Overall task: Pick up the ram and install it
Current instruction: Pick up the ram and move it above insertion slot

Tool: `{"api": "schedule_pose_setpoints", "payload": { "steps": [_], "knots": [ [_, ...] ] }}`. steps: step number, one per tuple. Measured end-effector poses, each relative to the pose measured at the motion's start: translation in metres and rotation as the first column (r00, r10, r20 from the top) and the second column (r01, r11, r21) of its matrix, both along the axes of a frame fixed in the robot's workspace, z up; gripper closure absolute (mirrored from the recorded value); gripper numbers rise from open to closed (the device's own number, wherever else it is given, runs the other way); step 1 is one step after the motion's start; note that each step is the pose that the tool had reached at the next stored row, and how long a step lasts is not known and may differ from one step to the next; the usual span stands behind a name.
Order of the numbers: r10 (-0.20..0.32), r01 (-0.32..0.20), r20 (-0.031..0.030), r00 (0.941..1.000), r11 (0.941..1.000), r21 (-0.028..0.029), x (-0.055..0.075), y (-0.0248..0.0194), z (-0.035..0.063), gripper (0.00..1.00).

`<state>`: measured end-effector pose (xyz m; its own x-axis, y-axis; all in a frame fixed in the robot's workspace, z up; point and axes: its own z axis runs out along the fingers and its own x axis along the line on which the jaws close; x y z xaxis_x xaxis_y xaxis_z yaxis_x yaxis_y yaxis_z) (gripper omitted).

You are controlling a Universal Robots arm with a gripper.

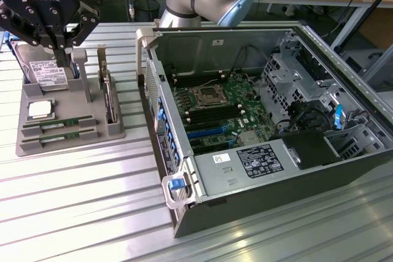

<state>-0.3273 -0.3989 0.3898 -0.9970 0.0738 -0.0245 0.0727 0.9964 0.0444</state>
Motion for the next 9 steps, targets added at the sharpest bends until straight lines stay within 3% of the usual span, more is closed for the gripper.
{"api": "schedule_pose_setpoints", "payload": {
  "steps": [5, 7, 9],
  "knots": [
    [0.064, -0.064, -0.0001, 0.9979, 0.9979, -0.0003, -0.0001, 0.0000, 0.0000, 0.90],
    [0.119, -0.119, -0.0001, 0.9928, 0.9928, -0.0004, -0.0001, 0.0000, 0.0000, 0.90],
    [0.142, -0.142, -0.0001, 0.9899, 0.9899, -0.0004, -0.0001, 0.0000, 0.0001, 0.90]
  ]
}}
